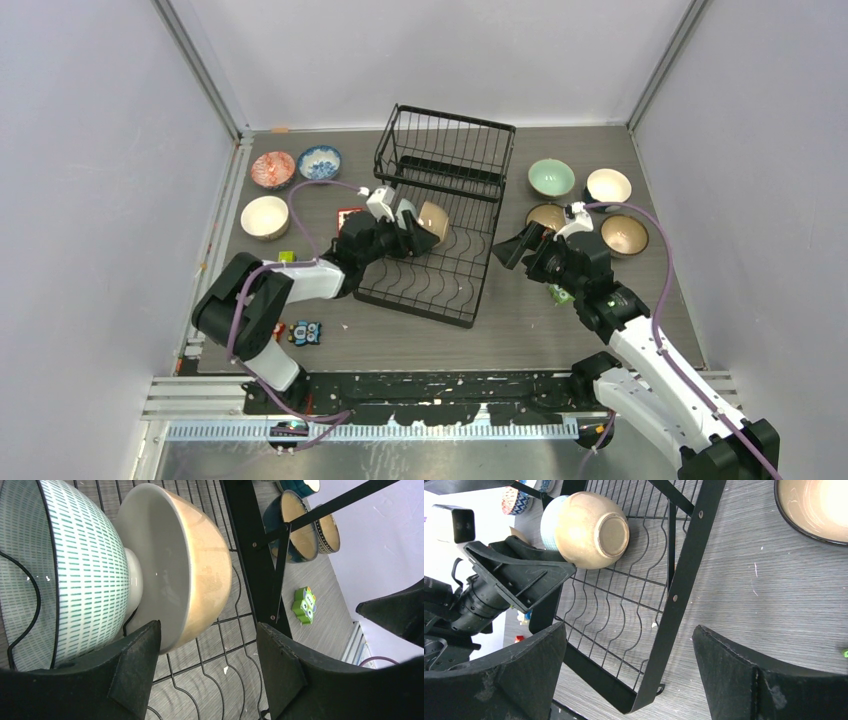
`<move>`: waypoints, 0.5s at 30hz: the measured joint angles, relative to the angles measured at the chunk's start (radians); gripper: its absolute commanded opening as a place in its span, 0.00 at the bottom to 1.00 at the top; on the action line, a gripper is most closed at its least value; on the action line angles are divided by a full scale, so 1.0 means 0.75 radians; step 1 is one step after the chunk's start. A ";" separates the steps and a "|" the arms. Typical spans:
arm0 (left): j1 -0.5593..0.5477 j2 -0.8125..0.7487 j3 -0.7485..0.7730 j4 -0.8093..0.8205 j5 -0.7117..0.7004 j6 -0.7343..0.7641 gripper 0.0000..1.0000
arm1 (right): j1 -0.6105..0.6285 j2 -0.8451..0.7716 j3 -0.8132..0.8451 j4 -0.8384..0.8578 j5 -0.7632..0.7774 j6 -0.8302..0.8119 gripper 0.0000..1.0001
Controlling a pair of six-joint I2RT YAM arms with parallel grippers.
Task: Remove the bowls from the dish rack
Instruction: Pick up the bowl from the dish rack.
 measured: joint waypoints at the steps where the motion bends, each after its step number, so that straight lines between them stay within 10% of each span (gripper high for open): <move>1: 0.000 0.014 0.001 0.016 0.005 0.000 0.68 | 0.000 0.000 0.000 -0.001 0.000 0.000 1.00; 15: 0.000 0.155 0.004 0.247 0.108 -0.007 0.52 | 0.000 0.001 -0.009 -0.001 0.000 0.000 1.00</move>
